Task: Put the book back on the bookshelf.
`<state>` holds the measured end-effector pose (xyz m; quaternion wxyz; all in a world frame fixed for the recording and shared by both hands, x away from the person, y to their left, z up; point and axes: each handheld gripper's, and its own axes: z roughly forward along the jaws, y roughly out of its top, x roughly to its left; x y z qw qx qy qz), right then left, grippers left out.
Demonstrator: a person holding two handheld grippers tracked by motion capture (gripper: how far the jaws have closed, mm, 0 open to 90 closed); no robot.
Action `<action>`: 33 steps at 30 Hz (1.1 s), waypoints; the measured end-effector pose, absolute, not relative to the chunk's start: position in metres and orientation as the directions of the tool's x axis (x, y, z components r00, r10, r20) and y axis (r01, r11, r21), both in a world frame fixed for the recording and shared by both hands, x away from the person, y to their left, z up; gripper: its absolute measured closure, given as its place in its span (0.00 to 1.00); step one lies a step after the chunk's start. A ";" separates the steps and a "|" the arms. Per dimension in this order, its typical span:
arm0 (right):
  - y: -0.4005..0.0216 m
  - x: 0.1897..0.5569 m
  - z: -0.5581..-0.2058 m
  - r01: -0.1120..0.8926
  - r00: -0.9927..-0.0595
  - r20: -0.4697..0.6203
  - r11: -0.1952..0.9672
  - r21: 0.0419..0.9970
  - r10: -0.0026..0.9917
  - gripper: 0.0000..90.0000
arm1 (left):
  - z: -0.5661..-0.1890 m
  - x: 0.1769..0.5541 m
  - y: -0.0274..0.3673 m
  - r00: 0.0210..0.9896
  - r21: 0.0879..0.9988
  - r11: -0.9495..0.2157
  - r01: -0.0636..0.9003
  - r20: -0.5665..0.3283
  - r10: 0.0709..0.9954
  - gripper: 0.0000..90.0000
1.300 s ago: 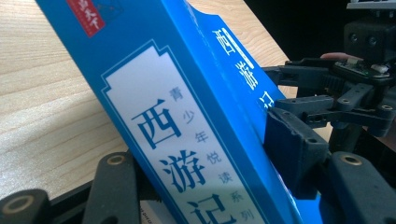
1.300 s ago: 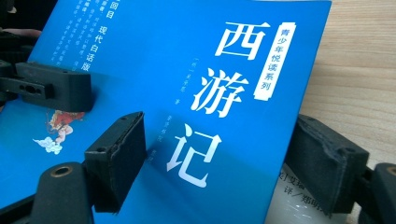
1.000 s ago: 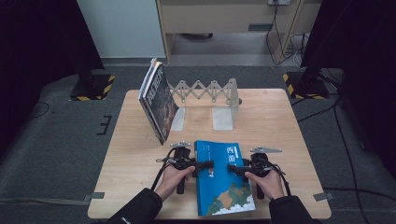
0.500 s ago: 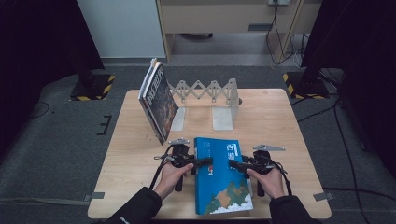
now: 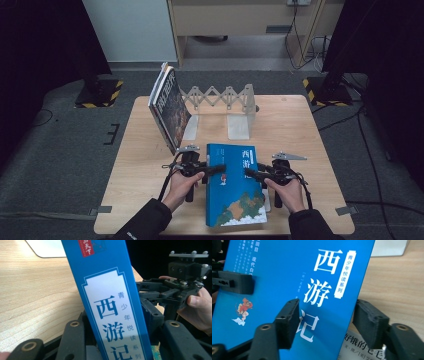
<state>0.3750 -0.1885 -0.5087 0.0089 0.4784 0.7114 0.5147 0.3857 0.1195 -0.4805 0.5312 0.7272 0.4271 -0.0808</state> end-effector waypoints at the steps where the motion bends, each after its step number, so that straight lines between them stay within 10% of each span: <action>1: -0.188 0.375 -0.509 0.681 -0.536 0.490 0.010 0.732 0.688 0.38 | -0.480 0.386 0.120 0.621 0.702 -0.073 0.708 -0.572 0.536 0.61; 33: -0.188 0.376 -0.505 0.681 -0.548 0.554 -0.049 0.730 0.626 0.39 | -0.457 0.382 0.120 0.672 0.757 -0.072 0.650 -0.528 0.519 0.65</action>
